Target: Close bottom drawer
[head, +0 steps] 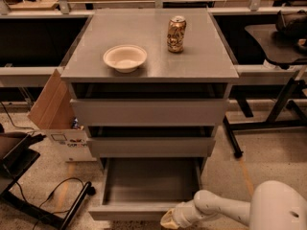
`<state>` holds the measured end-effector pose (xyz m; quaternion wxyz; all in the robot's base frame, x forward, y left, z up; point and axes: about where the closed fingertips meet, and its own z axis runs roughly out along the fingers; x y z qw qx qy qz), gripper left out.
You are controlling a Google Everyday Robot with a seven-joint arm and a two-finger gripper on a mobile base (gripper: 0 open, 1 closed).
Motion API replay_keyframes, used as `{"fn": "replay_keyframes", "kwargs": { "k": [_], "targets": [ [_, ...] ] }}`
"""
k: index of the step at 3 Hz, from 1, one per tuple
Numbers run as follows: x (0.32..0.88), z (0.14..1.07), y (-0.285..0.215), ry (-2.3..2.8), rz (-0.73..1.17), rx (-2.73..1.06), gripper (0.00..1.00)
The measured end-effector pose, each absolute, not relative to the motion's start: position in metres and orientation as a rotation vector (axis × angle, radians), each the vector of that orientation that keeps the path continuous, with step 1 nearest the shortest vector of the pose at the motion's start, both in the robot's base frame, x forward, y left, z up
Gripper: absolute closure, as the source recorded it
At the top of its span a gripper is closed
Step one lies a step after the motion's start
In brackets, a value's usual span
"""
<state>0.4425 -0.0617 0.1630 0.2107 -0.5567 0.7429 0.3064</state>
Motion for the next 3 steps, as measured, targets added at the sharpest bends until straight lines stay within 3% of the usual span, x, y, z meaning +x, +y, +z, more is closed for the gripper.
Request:
{"fn": "replay_keyframes", "kwargs": {
  "k": [1, 3],
  "targets": [
    [0.519, 0.19, -0.045, 2.058, 0.734, -1.54, 1.0],
    [0.543, 0.172, -0.037, 2.068, 0.738, -1.552, 1.0]
  ]
}}
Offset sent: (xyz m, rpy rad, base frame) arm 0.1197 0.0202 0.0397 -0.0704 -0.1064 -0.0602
